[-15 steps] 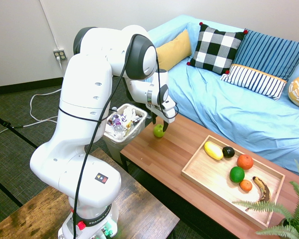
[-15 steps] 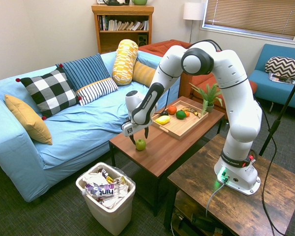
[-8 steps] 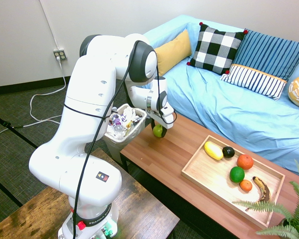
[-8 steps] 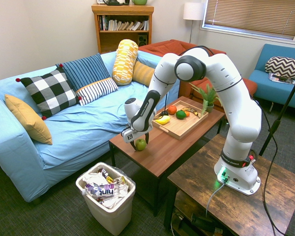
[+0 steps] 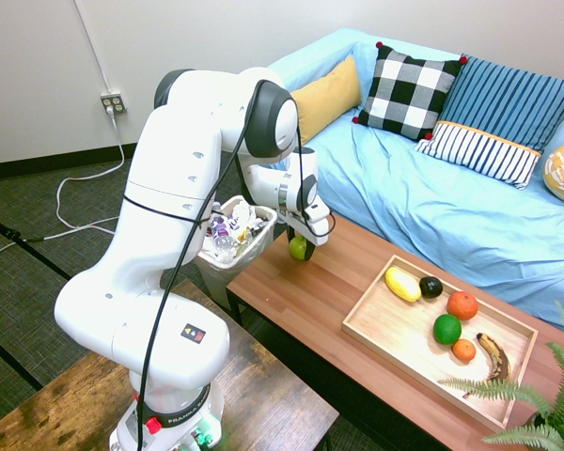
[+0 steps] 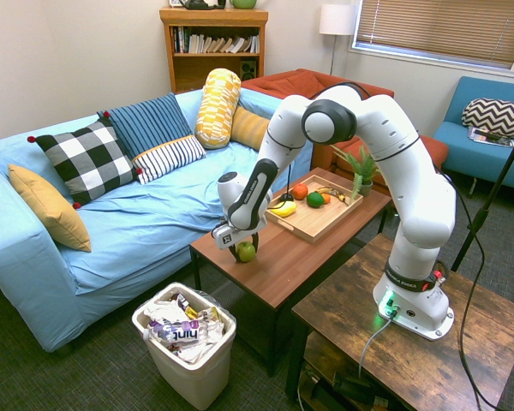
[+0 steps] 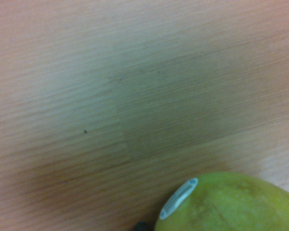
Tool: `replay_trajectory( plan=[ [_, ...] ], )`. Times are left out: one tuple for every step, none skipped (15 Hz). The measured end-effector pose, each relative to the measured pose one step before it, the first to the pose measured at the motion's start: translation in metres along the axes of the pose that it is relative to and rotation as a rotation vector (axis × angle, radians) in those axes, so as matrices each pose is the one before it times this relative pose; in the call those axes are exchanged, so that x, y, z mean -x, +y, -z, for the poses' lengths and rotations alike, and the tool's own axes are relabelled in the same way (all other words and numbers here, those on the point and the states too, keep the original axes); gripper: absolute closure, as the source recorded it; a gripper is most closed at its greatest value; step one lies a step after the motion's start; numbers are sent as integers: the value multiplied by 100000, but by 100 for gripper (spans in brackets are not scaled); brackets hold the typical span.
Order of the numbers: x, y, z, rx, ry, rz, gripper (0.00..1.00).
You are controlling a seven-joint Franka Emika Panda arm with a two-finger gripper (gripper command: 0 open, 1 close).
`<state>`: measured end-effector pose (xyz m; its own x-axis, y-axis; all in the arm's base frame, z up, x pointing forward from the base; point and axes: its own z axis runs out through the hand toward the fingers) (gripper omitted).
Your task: Put the apple in the tray
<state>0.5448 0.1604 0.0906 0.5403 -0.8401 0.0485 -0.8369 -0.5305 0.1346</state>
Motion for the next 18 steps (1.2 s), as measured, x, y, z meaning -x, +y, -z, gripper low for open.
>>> replay_trajectory(
  plan=[
    [-139,87,98,-144,-153,-111,100],
    [-351,15,422,-675,-32,-69,100],
    [-575,78,964,-1335,273,-264,100],
    [-761,90,1416,-1574,677,-451,100],
    [-891,138,1803,-1531,692,-727,100],
    [-1046,407,1897,-1281,520,-1051,100],
    [-1312,522,1638,-1393,649,-1661,100],
    [-1711,788,1555,-1518,841,-2479,100],
    [-2058,1013,1328,-1360,947,-2922,100],
    [-2238,1265,953,-639,834,-3437,100],
    [-2337,1438,679,-196,672,-3456,100],
    [-2404,1437,430,-66,522,-2799,100],
    [-2461,1603,203,480,779,-3082,100],
    [-2235,1350,72,485,1091,-2871,100],
    [-2026,1201,-169,499,668,-2382,100],
    [-1798,1103,-332,564,68,-1592,100],
    [-1519,926,-407,419,-388,-1343,100],
    [-1524,861,-497,224,-763,-1250,100]
  ],
)
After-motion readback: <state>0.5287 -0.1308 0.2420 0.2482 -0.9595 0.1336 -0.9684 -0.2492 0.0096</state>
